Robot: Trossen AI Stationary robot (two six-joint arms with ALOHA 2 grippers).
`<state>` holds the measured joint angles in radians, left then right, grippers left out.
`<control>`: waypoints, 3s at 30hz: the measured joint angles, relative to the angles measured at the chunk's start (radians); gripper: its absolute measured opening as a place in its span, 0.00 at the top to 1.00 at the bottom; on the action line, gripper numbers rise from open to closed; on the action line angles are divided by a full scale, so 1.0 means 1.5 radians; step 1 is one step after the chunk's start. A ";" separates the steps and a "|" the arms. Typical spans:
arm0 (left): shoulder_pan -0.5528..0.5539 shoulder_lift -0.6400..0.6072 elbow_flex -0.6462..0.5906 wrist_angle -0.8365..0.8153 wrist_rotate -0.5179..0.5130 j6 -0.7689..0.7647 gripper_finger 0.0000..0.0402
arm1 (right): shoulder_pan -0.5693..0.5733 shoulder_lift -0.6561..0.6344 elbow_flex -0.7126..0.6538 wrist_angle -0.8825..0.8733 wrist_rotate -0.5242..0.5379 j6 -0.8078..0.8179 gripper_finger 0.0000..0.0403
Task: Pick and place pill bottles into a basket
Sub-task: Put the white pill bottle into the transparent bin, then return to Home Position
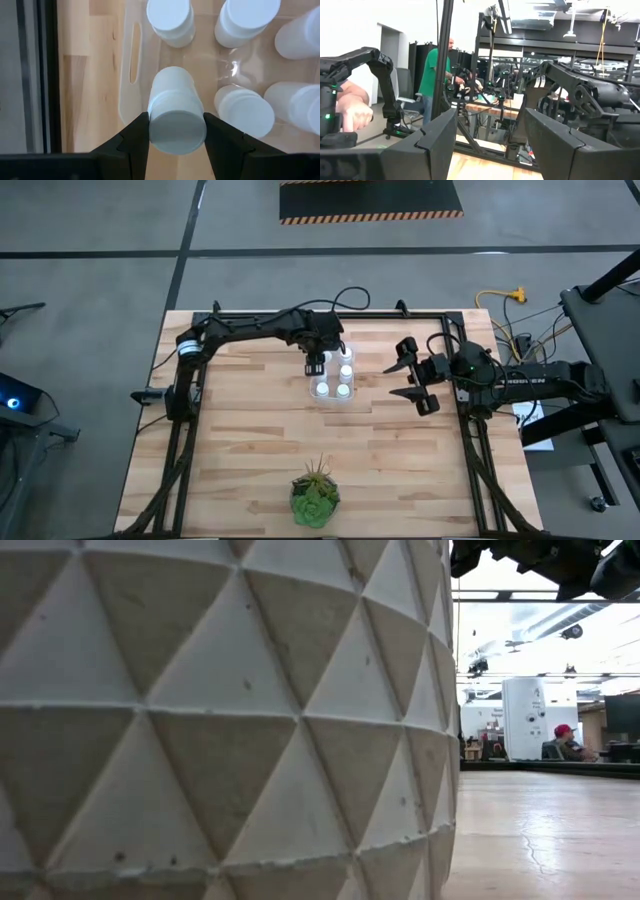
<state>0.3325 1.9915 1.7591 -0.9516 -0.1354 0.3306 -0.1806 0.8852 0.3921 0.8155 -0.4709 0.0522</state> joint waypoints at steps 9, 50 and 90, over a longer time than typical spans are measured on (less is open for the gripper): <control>0.001 0.000 0.000 0.000 0.000 0.015 0.64 | 0.000 0.000 -0.002 0.002 0.000 0.000 0.46; 0.003 0.067 0.032 -0.037 -0.007 0.029 0.64 | 0.000 0.000 -0.012 0.002 0.000 -0.002 0.46; -0.007 0.052 0.079 -0.034 -0.057 0.008 0.53 | 0.000 0.000 -0.013 0.006 0.000 0.005 0.46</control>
<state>0.3221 2.0700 1.8774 -1.0027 -0.2203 0.3431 -0.1806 0.8852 0.3725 0.8244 -0.4706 0.0602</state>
